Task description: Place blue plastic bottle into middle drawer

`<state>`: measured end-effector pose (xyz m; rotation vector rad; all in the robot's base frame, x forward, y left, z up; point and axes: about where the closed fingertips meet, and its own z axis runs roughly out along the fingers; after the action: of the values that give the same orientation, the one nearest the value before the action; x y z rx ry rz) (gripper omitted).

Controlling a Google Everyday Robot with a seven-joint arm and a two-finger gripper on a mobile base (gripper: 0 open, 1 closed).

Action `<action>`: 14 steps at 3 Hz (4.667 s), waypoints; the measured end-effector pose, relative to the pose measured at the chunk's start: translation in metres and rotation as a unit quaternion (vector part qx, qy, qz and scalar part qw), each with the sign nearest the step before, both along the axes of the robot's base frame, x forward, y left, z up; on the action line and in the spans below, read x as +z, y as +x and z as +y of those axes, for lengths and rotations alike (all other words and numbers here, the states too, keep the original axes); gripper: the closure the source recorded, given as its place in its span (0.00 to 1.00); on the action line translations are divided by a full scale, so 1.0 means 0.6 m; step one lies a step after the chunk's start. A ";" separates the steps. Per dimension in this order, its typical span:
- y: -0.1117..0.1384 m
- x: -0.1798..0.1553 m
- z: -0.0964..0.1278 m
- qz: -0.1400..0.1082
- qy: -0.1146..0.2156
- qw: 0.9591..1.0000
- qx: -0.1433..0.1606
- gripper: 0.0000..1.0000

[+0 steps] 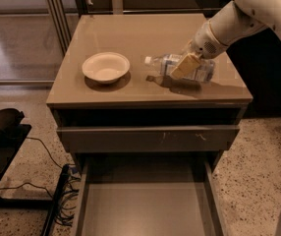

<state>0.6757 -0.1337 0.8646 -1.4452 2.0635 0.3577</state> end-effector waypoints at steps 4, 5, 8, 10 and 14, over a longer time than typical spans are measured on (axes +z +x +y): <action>-0.270 0.008 -0.013 -0.025 0.057 0.998 -0.018 1.00; -0.306 -0.051 -0.013 0.012 0.052 0.998 -0.019 1.00; -0.364 -0.221 0.020 0.071 0.070 0.994 -0.048 1.00; -0.387 -0.391 0.034 0.046 0.077 0.993 -0.080 1.00; -0.326 -0.533 0.031 0.020 0.067 0.994 -0.080 1.00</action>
Offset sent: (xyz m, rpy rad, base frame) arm -0.1038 -0.0227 0.0502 0.0048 -0.1096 0.0055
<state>0.4799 -0.1148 0.5451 -1.1938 2.1274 0.4540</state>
